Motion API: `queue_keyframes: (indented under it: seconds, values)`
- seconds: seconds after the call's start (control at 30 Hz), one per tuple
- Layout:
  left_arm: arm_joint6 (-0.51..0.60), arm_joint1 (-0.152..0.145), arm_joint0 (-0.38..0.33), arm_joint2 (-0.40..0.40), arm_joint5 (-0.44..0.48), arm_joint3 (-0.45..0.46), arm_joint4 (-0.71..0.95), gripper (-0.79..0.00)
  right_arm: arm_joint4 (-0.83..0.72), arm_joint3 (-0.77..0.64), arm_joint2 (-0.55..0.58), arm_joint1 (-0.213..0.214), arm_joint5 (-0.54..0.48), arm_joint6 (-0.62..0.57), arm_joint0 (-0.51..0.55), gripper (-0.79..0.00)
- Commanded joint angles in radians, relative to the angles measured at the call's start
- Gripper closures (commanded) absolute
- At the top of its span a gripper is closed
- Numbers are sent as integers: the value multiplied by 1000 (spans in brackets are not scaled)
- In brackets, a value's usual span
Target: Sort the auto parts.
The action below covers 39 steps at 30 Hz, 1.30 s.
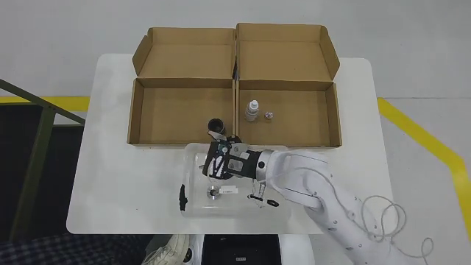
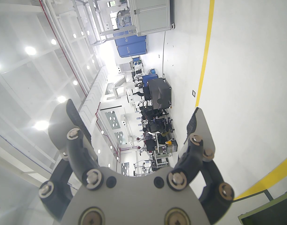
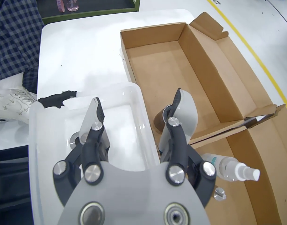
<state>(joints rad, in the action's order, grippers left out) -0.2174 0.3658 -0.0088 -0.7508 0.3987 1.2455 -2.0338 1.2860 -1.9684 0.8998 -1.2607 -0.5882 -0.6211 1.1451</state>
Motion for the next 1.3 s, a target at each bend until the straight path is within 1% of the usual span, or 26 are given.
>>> queue_keyframes:
  seconds: [0.0,0.23,0.43,0.6,0.83,1.1,1.27]
  values:
    - [0,0,0,0,0,0,0,-785,15,-12,13,8,-21,9,30,-548]
    - [0,0,0,0,0,0,0,-785,124,-33,25,30,-113,61,96,-573]
    - [0,0,0,0,0,0,0,-785,192,-25,30,44,-157,108,134,-585]
    - [0,0,0,0,0,0,0,-785,219,-1,25,52,-192,124,149,-579]
    - [0,0,0,0,0,0,0,-785,228,42,-7,53,-218,120,135,-576]
    - [0,0,0,0,0,0,0,-785,244,102,-73,41,-209,88,88,-582]
    - [0,0,0,0,0,0,0,-785,224,158,-109,29,-191,84,53,-548]
